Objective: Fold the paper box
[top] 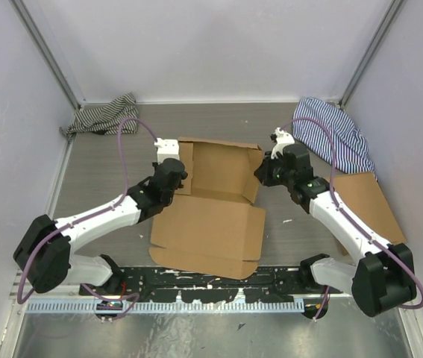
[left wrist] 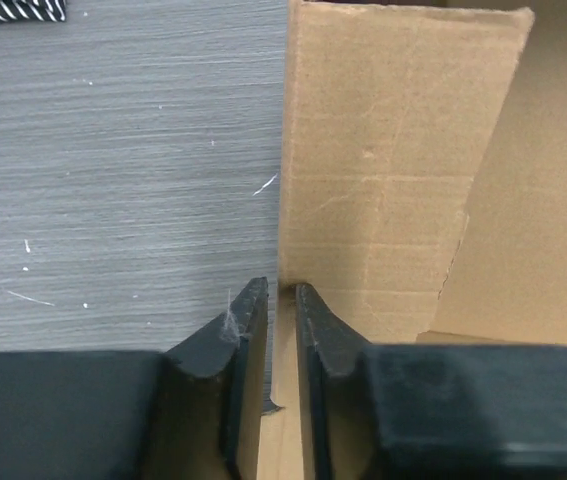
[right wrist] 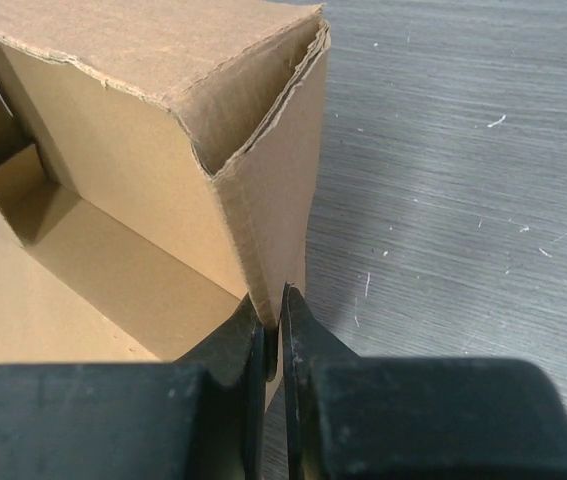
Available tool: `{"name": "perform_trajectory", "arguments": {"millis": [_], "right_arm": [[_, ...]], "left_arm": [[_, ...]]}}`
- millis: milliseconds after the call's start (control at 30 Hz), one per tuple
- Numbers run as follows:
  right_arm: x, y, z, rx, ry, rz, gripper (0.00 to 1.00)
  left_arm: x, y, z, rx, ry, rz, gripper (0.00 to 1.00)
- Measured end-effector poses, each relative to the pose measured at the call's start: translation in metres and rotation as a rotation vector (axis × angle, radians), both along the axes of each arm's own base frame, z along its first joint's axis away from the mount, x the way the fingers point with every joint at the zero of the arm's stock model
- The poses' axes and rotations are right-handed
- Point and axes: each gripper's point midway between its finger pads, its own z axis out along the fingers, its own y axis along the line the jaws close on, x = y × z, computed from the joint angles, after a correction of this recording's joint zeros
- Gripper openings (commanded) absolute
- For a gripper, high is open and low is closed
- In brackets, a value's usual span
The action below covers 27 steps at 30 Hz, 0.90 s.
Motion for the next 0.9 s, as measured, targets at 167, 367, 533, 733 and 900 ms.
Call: {"name": "perform_trajectory", "arguments": {"millis": [167,367,533,733,900], "right_arm": [[-0.002,-0.001,-0.009,-0.011,0.033,-0.002,0.01],[-0.001,0.002,-0.013,-0.012,0.053,0.007,0.01],[-0.001,0.003,-0.017,-0.014,0.066,0.012,0.01],[-0.003,0.003,-0.018,-0.013,0.076,0.019,0.01],[-0.005,0.007,-0.015,-0.003,0.077,0.038,0.01]], "left_arm": [[0.002,0.0,0.0,0.014,-0.009,-0.005,0.52],[0.007,-0.005,-0.003,-0.003,-0.018,-0.03,0.53],[0.017,-0.004,-0.015,-0.026,0.003,-0.034,0.53],[0.022,-0.002,-0.03,-0.141,0.027,-0.057,0.53],[0.017,-0.01,-0.042,-0.24,0.047,-0.112,0.54]]}}
